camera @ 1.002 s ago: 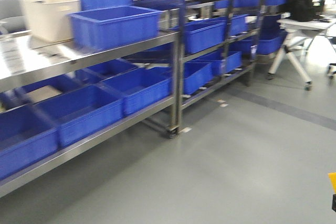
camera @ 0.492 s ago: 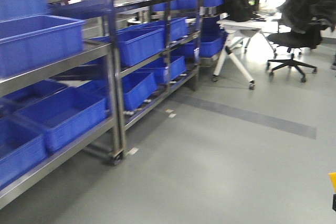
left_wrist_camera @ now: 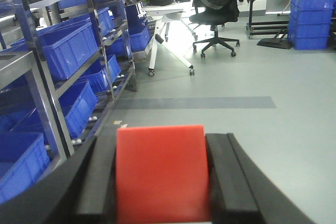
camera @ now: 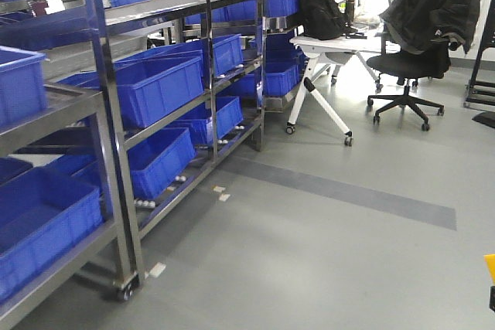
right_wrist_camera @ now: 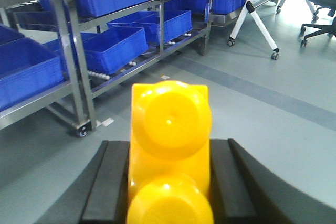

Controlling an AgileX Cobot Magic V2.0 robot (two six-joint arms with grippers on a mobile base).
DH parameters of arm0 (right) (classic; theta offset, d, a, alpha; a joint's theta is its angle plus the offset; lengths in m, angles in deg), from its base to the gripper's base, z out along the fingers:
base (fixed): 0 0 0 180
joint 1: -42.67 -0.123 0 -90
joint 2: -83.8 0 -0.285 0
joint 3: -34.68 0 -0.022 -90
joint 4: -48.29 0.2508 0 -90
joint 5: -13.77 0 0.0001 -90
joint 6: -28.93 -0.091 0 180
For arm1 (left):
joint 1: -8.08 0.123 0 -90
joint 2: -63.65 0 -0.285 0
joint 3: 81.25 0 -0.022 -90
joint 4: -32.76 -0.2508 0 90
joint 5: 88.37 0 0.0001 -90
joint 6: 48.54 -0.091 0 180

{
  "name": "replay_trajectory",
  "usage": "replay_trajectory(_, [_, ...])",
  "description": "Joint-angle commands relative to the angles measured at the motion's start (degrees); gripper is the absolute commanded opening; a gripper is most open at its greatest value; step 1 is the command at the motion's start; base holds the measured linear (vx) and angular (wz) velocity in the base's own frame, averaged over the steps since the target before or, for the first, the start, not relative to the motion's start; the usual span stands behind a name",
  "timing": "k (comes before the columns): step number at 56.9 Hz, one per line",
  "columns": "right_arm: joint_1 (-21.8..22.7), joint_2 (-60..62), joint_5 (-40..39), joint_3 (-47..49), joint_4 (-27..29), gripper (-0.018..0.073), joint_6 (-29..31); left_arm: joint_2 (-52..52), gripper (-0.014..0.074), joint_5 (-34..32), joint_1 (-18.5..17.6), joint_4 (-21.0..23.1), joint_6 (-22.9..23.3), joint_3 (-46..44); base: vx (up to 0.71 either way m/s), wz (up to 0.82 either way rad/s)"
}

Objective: Pick red and yellow blocks into blue bin
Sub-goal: 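Drive the base away from the table toward the blue bin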

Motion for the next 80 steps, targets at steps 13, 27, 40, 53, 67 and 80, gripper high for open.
replay_trajectory(13, [0.21,-0.11,-4.42,1.70,0.10,-0.0010,0.21,0.33,0.0002,-4.86,-0.03,0.50,0.12,-1.56,0.59,0.03])
replay_trajectory(27, [0.21,-0.11,-4.42,1.70,0.10,-0.0010,0.21,0.33,0.0002,-4.86,-0.03,0.50,0.12,-1.56,0.58,0.11])
replay_trajectory(40, [0.35,-0.11,-4.42,1.70,0.10,-0.0010,0.21,0.44,0.0002,-4.87,-0.03,0.50,0.12,-1.56,0.56,0.23])
replay_trajectory(53, [0.35,-0.11,-4.42,1.70,0.10,-0.0010,0.21,0.44,0.0002,-4.87,-0.03,0.50,0.12,-1.56,0.50,0.55])
replay_trajectory(67, [0.35,-0.11,-4.42,1.70,0.10,-0.0010,0.21,0.44,0.0002,-4.87,-0.03,0.50,0.12,-1.56,0.41,0.79])
replay_trajectory(80, [0.34,-0.11,-4.47,1.70,0.10,-0.0010,0.21,0.44,0.0002,-4.87,-0.03,0.50,0.12,-1.56,0.33,0.72])
